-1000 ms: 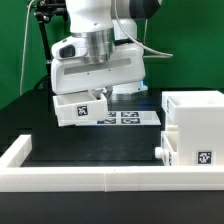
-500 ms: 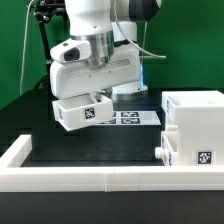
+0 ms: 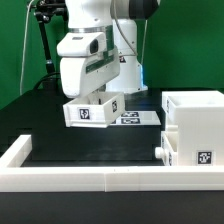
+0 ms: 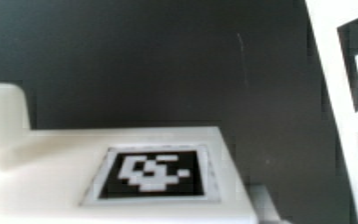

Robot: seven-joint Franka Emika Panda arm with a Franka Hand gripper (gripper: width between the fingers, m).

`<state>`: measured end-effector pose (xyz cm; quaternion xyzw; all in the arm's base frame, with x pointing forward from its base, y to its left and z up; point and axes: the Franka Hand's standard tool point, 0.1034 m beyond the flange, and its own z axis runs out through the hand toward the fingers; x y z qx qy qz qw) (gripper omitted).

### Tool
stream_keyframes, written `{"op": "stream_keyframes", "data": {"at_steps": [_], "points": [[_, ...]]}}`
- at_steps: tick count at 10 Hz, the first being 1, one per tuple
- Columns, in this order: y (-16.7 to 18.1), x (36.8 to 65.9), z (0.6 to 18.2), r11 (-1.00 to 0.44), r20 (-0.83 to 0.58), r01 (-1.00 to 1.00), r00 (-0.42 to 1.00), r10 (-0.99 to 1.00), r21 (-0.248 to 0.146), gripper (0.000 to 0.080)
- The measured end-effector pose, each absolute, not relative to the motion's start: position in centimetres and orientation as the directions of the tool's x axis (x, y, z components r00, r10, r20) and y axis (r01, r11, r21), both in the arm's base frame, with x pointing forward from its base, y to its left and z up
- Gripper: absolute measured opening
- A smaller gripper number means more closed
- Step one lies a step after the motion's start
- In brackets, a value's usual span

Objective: Assemble drawer

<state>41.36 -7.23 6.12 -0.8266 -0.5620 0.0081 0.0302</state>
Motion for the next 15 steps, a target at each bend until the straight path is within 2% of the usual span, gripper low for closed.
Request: {"op": "stream_keyframes", "data": {"at_steps": [2, 3, 4, 8, 13, 15], "points": [[-7.5, 41.3, 6.1, -0.238, 0.017, 0.970, 0.239, 0.971, -0.056, 0.0042], [-7.9, 41.4, 6.1, -0.123, 0.020, 0.991, 0.124, 0.992, -0.046, 0.0042], [-9.4, 42.0, 6.1, 0.054, 0.017, 0.999, -0.054, 0.998, 0.003, 0.0042], [-10.1, 44.8, 6.5, 0.148, -0.009, 0.988, -0.148, 0.989, 0.035, 0.0042], [-10.1, 44.6, 6.3, 0.136, -0.008, 0.990, -0.136, 0.991, 0.030, 0.0042], [-9.1, 47.1, 6.7, 0.130, -0.005, 0.991, -0.130, 0.991, 0.043, 0.0042]]}}
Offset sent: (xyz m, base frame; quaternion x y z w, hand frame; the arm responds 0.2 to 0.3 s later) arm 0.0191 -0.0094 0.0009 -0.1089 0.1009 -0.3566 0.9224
